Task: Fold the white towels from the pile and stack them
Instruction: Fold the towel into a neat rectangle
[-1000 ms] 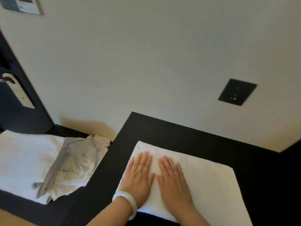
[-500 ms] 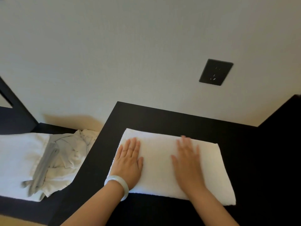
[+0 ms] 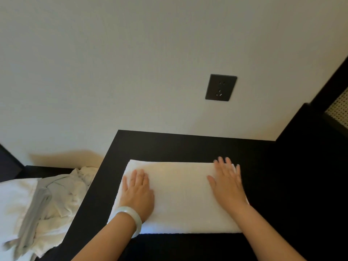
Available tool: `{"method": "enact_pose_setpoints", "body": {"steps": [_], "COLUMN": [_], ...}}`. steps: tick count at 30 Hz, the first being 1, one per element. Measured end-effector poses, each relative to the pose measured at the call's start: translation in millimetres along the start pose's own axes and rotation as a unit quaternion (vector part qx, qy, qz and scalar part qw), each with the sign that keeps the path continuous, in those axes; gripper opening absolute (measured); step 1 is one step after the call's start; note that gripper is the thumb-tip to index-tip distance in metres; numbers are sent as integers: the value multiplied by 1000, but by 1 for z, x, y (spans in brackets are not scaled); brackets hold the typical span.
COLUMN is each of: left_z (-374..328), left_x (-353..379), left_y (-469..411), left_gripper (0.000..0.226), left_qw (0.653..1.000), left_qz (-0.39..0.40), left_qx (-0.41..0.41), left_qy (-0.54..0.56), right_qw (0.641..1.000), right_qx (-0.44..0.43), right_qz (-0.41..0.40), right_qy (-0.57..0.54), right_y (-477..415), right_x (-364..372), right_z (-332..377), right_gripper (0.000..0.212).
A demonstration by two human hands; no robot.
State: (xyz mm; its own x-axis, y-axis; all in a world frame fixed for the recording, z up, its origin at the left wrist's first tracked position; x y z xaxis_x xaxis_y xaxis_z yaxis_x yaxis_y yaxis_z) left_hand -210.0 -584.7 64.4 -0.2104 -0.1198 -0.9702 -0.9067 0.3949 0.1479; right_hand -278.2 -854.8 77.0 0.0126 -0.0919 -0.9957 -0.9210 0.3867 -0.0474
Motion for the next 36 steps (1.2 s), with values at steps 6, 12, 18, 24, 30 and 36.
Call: {"method": "enact_pose_setpoints", "body": {"steps": [6,12,18,24,30,36], "left_z": [-38,38,15,12,57,76], "left_x": [11,10,-3,22,4,-17], "left_y": [-30,-31,-12,14,22,23], "left_gripper": [59,65,68,63,71,61], "left_qw": [995,999,998,999,993,929], "left_qz": [44,7,-55,-7,3,-17], "left_qx": [92,-28,-15,48,-68,-229], "left_qy": [-13,16,-3,21,101,290], "right_qw": [983,998,999,997,984,908], "right_qx": [-180,-8,42,-40,140,301], "right_qz": [21,46,6,40,50,110], "right_qy": [-40,-39,7,-60,-102,-272], "right_y": [0,-7,11,51,47,42], "right_x": [3,33,11,38,39,28], "right_z": [121,-5,4,18,-65,-81], "right_gripper": [56,61,69,61,66,58]}}
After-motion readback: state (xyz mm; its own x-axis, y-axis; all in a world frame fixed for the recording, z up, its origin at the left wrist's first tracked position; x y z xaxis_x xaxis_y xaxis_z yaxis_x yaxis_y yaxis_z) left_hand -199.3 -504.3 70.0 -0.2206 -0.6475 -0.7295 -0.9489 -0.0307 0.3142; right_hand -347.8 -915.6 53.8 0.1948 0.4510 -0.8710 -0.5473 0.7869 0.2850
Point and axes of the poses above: each hand's wrist, its own y-axis away from the middle knuckle, its own x-axis out of the palm, z = x × y, the point moved 6 cm from there along -y, towards the middle knuckle, and after that the axes turned 7 degrees about y, right-handed, at the moved point
